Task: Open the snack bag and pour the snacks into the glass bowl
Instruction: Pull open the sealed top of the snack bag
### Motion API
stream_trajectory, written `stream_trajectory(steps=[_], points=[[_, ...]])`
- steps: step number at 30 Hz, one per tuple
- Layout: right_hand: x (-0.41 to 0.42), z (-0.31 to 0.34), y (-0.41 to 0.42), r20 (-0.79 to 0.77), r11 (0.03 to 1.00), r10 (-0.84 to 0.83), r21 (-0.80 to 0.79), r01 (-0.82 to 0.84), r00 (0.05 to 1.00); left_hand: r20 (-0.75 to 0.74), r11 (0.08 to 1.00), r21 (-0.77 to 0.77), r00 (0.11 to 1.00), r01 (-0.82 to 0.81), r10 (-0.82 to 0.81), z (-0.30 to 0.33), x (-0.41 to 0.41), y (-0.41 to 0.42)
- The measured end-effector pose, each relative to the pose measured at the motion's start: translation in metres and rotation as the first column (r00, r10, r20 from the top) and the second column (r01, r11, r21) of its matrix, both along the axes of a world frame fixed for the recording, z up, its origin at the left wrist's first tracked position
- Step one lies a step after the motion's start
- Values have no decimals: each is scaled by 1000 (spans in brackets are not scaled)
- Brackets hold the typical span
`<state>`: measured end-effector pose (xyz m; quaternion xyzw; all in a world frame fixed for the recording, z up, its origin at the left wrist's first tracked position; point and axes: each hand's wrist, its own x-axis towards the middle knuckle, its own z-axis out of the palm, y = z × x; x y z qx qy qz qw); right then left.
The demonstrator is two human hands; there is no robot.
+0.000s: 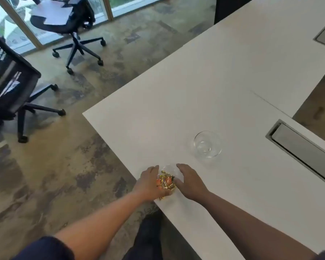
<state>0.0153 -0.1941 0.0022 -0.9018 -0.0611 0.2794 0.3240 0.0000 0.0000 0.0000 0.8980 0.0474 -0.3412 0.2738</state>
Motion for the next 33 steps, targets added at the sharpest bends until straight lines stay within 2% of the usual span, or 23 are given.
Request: stream_trajectory(steps=[6,9,12,14,19,22,25,28,30,33], points=[[2,-13,10,-255,960,-231,98,262,939,93,974,183,985,130,-148,-20,-2,-14],[7,-19,12,-398,878,-369,146,455,840,87,966,195,979,167,-187,-24,0,-16],[7,-21,10,-559,810,-388,172,560,733,94,970,166,977,176,-193,-24,3,-15],[5,-18,7,-590,792,-390,177,585,707,105,972,147,974,183,-200,-24,5,-14],[2,-10,3,-601,797,-358,202,569,715,172,981,23,966,194,-195,-14,12,-10],[-1,-1,0,-622,727,-380,257,637,684,239,970,-28,944,240,-226,1,19,-12],[-4,10,-7,-597,673,-392,333,661,700,296,960,-30,920,277,-256,11,28,-15],[-4,25,-18,-580,611,-398,410,677,710,297,970,-122,940,210,-167,25,32,-22],[-5,34,-26,-575,572,-400,453,684,714,242,964,-261,970,47,19,40,31,-31],[-9,49,-40,-560,532,-393,509,677,730,106,894,-415,967,-168,231,65,29,-51]])
